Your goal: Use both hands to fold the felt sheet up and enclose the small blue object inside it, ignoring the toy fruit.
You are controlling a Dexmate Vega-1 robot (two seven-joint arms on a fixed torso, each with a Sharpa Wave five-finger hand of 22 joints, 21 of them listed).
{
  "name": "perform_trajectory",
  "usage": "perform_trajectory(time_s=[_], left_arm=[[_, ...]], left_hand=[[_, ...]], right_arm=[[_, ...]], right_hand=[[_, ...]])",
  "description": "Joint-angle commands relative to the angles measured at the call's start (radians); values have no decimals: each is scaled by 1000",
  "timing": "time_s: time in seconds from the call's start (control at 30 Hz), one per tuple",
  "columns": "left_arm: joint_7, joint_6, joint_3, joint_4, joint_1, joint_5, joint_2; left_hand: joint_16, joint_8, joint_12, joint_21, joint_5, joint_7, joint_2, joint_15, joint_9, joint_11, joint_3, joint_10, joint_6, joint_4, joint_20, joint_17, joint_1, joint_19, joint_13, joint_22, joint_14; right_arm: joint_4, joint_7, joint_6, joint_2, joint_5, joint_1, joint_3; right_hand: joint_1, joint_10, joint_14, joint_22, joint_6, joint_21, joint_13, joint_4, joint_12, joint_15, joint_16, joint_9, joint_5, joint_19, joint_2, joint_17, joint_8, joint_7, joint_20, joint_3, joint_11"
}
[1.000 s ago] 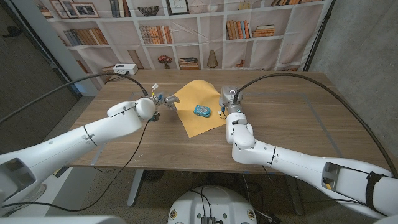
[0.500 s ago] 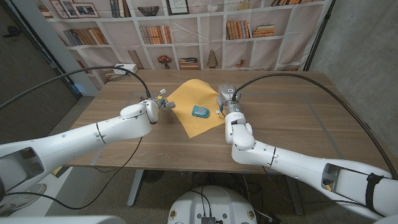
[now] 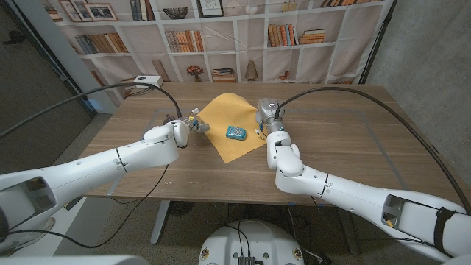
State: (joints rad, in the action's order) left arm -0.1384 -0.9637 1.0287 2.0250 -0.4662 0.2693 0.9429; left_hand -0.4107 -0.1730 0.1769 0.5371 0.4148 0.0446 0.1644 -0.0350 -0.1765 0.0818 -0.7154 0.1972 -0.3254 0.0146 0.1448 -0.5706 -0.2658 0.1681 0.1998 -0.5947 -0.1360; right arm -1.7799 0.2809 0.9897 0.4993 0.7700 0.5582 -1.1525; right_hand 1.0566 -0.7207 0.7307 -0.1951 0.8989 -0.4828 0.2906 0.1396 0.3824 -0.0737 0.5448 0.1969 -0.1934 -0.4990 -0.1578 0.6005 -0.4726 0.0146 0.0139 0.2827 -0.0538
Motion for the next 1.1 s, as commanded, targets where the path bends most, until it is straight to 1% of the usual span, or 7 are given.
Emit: perform_trajectory(time_s=[0.03, 0.17, 0.4, 0.5, 0.7, 0.97, 1.1], left_arm=[[-83, 61, 24, -127, 29, 53, -81], [-110, 57, 27, -138, 37, 69, -91], [-128, 62, 16, -138, 34, 81, -98], [-133, 56, 14, -138, 33, 88, -100], [-145, 47, 14, -140, 35, 101, -105], [-154, 51, 14, -146, 37, 110, -115], [-157, 50, 15, -147, 38, 115, -117]], left_hand=[[-14, 3, -2, 12, 10, -3, 41, -2, -2, 2, -4, -25, 23, 13, 6, -23, -15, 88, 2, -13, 26], [-24, -1, 3, 19, 14, -10, 39, -3, -1, -5, -3, -28, 23, 27, 4, -37, -15, 93, 2, -20, 38], [-35, -2, 3, 24, 18, -11, 35, -3, -1, -3, 1, -40, 31, 42, 1, -51, -11, 100, 2, -27, 45], [-36, -1, 4, 26, 20, -12, 31, -1, -1, -3, 1, -41, 35, 46, 1, -52, -9, 101, 1, -29, 46], [-39, 0, 5, 30, 25, -13, 29, -3, 0, -1, -2, -46, 43, 48, 1, -55, -10, 105, 1, -34, 49], [-44, -1, 6, 35, 33, -13, 26, -6, 0, -2, -4, -55, 51, 53, 3, -62, -9, 113, 1, -41, 54], [-45, -1, 6, 38, 36, -12, 25, -7, 0, -1, -5, -59, 56, 54, 3, -64, -10, 116, 1, -44, 60]], right_arm=[[-46, -68, -116, 38, 22, 10, 11], [-71, -141, -170, 73, 32, 1, 3], [-91, -325, -332, 118, -33, -29, 23], [-87, -354, -390, 121, -69, -23, 48], [-60, -442, -537, 125, -237, -18, 128], [-21, -508, -603, 95, -428, 8, 210], [-1, -531, -610, 85, -481, 6, 217]], right_hand=[[13, -24, 18, -2, 93, -11, 8, 3, 9, -131, 27, 5, -1, -6, -1, 26, -31, -13, -9, 5, -9], [20, -80, 60, -5, 104, -21, 17, 9, 31, -139, 76, 3, -1, -13, 5, 70, -33, -20, -9, 3, -15], [31, -103, 128, -11, 123, -58, 31, 13, 39, -143, 156, 2, -1, -72, 9, 139, -31, -22, -10, -1, -11], [33, -109, 136, -12, 127, -66, 34, 13, 41, -145, 167, 1, -2, -84, 9, 151, -30, -20, -9, 0, -5], [47, -113, 157, -15, 132, -82, 39, 19, 41, -147, 190, 1, -4, -105, 8, 174, -29, -9, -11, 5, 10], [64, -125, 209, -20, 136, -115, 44, 21, 40, -145, 229, 2, -5, -149, 5, 209, -23, 5, 4, 15, 36], [72, -131, 258, -24, 122, -143, 37, 18, 30, -145, 238, 2, -4, -187, -1, 202, -13, 17, -1, 24, 49]])
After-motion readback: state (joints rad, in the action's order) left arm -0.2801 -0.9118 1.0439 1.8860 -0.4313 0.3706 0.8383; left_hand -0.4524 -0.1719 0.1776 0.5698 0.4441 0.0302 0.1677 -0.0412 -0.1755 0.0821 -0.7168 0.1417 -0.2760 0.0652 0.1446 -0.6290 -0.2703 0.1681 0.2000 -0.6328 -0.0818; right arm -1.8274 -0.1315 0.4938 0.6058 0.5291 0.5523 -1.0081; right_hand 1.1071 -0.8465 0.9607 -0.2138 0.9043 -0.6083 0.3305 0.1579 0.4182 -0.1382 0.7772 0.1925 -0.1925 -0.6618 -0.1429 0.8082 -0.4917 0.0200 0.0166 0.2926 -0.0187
